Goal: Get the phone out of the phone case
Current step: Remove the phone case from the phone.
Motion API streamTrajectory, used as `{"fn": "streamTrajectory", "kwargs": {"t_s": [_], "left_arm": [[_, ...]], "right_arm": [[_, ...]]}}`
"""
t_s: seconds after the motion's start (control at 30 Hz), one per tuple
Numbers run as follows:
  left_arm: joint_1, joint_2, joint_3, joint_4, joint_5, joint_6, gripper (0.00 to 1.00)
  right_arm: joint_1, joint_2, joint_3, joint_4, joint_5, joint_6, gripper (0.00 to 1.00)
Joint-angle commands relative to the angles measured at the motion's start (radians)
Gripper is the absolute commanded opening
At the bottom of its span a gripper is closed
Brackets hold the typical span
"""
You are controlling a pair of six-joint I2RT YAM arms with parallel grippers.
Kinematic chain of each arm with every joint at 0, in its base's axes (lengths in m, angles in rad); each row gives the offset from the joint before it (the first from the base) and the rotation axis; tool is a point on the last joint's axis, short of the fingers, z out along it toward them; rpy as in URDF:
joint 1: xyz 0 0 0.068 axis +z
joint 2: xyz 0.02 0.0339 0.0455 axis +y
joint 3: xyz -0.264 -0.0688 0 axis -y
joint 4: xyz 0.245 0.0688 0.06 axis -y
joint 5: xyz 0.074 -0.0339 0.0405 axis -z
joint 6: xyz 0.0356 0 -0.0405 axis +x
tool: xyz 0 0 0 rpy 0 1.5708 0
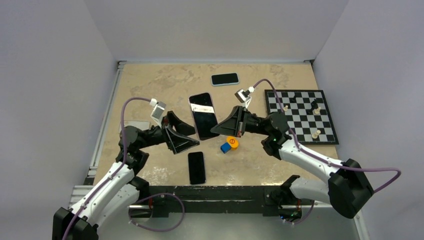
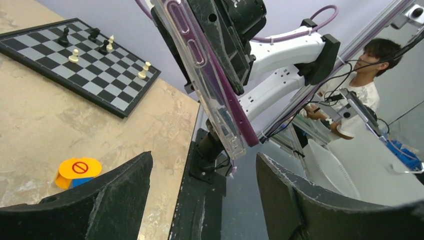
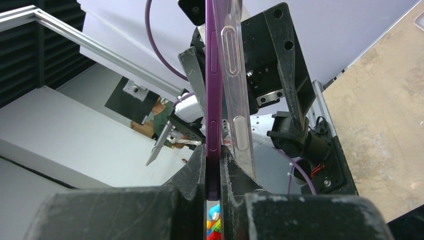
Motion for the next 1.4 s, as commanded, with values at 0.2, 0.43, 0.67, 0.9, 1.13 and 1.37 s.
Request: {"fn": "streamTrajectory", "kwargs": {"t_s": [0.2, 0.43, 0.67, 0.9, 1.13, 1.37], "left_arm": [[0.001, 0.021, 0.074, -0.076, -0.020, 0.081, 0.78], [0.001, 0.047, 0.117, -0.124, -0.068, 0.085, 0.69], [0.001, 0.050, 0.176, -0.261, -0.161, 0.121, 0.51], [0.001, 0.114, 0.217, -0.195, -0.145, 0.053, 0.45], [0.001, 0.172, 0.288, -0.370, -0.219, 0.069, 0.00], [0.039, 0.099, 0.363, -1.146, -1.092, -0.051, 0.00]], "right_arm": [[-0.004, -0.027, 0.013, 0.072, -0.012, -0.014, 0.00], [-0.003, -0.017, 0.009, 0.068, -0.009, -0.023, 0.00], [-0.004, -0.023, 0.012, -0.013, 0.001, -0.088, 0.00], [-0.003, -0.018, 0.011, -0.041, 0.010, -0.118, 0.00], [-0.003, -0.036, 0.022, -0.183, 0.029, -0.221, 0.00], [-0.002, -0.230, 0.108, -0.806, 0.430, -0.567, 0.00]]}}
